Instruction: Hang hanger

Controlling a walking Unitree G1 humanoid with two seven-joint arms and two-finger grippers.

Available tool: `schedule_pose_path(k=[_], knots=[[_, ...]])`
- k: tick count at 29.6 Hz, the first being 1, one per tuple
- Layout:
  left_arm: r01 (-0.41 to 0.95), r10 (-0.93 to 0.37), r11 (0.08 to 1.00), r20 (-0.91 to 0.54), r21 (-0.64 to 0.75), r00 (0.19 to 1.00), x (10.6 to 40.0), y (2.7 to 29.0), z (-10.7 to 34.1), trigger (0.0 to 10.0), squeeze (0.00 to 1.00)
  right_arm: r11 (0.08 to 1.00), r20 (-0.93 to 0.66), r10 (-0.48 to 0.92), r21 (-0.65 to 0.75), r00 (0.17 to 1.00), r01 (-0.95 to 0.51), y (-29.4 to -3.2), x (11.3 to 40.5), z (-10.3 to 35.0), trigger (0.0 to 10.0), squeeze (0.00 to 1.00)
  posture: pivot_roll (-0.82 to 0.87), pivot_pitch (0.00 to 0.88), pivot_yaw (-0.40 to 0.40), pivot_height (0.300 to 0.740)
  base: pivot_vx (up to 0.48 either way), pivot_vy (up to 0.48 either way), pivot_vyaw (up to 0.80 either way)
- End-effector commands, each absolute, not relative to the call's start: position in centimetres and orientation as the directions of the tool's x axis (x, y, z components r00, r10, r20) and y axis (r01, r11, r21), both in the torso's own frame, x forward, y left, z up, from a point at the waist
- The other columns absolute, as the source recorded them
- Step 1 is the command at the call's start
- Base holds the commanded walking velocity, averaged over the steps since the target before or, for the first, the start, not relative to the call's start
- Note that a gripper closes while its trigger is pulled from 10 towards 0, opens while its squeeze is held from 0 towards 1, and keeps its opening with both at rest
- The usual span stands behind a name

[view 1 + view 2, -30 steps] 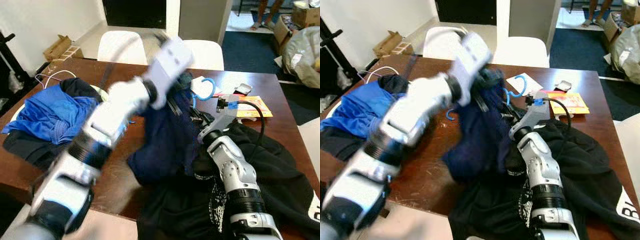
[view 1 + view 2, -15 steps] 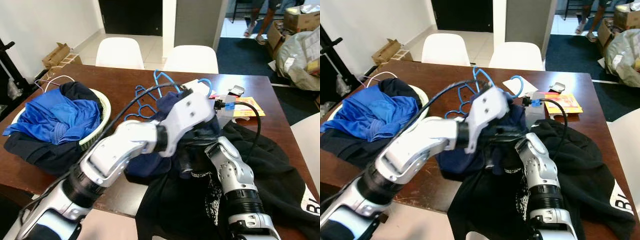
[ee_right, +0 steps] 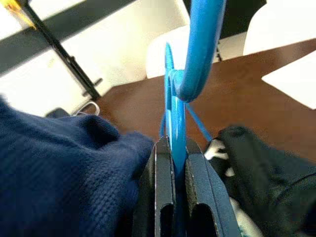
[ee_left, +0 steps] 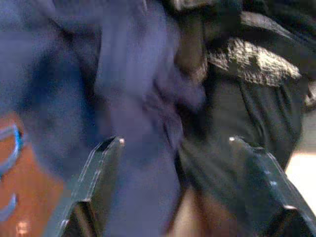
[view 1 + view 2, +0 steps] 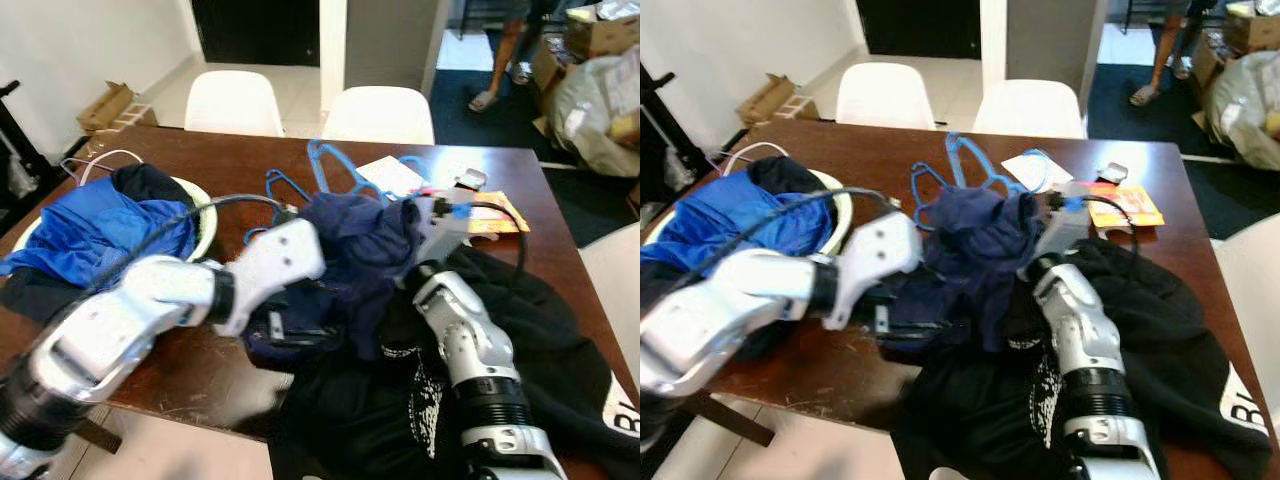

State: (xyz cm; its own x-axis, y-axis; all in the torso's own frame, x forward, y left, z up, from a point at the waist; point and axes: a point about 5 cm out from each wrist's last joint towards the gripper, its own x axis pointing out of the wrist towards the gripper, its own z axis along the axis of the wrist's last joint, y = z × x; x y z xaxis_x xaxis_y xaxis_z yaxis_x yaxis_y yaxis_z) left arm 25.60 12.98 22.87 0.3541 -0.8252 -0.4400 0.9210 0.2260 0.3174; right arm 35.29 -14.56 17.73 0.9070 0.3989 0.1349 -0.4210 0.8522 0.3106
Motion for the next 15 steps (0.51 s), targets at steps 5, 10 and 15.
schedule_pose_path(k=[5, 10, 15], knots=[[0.924, -0.815, 0.232, -0.458, 0.305, 0.356, 24.0, 15.1, 23.4, 10.0, 1.0, 0.885, -0.043, 0.463, -0.017, 0.885, -0.464, -17.1, 35.8, 20.2, 10.0, 0.0, 0.05, 0.094, 0.026, 0.74, 0.0, 0.0, 0.0], [0.9, -0.808, 0.292, -0.421, 0.323, 0.413, 24.1, 15.7, 23.8, 10.0, 1.0, 0.877, -0.176, 0.463, -0.051, 0.869, -0.478, -20.2, 35.0, 21.9, 10.0, 0.0, 0.03, 0.092, 0.015, 0.74, 0.0, 0.0, 0.0], [0.89, -0.807, 0.317, -0.399, 0.329, 0.435, 24.3, 15.8, 23.9, 10.0, 1.0, 0.893, -0.236, 0.422, -0.057, 0.875, -0.446, -21.9, 34.3, 22.8, 10.0, 0.87, 0.03, 0.094, 0.009, 0.74, 0.0, 0.0, 0.0]])
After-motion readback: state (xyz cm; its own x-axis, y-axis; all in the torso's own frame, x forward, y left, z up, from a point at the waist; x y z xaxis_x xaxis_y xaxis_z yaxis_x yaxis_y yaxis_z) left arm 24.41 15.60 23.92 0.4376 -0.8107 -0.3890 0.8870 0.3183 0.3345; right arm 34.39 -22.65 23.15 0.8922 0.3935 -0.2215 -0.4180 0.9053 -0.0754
